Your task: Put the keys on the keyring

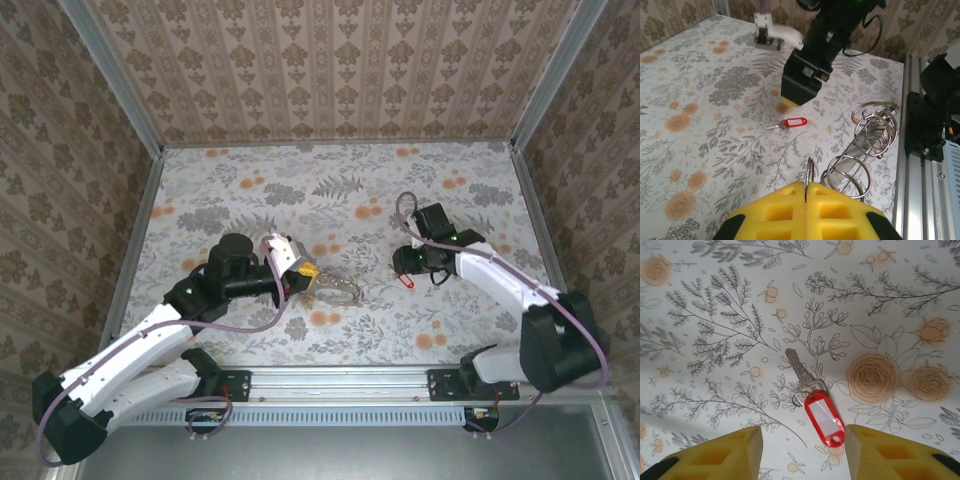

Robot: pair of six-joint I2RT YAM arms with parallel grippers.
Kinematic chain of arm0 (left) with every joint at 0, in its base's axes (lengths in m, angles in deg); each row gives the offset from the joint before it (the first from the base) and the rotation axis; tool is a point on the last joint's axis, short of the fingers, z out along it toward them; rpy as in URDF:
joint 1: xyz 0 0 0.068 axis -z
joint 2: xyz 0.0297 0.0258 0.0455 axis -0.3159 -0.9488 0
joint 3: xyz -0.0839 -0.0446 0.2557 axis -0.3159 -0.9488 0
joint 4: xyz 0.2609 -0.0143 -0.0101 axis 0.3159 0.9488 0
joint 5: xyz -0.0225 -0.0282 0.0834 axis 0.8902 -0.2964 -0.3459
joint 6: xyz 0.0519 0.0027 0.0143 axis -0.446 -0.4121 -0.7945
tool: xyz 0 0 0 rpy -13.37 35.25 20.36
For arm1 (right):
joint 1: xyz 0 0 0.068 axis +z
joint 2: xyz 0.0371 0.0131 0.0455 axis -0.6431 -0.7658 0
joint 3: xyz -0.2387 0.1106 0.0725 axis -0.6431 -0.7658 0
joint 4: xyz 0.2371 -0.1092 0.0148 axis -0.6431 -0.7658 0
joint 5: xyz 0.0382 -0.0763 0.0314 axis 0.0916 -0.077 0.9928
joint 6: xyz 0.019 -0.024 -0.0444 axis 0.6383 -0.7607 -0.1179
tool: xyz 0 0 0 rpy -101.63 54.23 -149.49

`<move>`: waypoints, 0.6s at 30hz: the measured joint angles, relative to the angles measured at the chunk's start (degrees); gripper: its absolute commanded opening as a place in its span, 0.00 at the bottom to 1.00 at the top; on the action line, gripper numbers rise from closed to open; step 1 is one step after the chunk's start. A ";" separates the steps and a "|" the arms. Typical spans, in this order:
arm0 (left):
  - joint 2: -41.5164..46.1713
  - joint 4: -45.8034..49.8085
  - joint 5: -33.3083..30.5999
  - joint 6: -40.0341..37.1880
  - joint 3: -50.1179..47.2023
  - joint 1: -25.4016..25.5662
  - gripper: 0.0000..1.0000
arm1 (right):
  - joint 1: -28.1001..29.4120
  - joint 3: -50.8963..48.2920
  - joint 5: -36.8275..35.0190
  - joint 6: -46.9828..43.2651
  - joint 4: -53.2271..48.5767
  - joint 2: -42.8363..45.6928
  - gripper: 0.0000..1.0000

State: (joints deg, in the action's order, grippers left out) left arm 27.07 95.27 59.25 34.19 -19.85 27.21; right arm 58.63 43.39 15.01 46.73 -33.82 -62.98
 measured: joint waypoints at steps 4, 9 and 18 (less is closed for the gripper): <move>0.04 -1.77 -0.17 0.94 -1.01 -0.31 0.00 | 0.85 1.62 -0.09 -0.50 -0.04 -5.09 0.42; 0.02 -3.74 0.00 2.38 -2.84 -0.63 0.00 | 3.89 4.26 -2.36 -0.59 -2.21 -9.94 0.44; 0.11 -7.45 0.68 3.93 -5.01 -1.86 0.00 | 7.13 11.21 -7.72 -1.53 -5.73 -19.21 0.39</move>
State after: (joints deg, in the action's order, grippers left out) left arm 27.18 87.81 59.93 38.12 -24.86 25.35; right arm 65.76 54.60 7.30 45.20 -39.55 -82.20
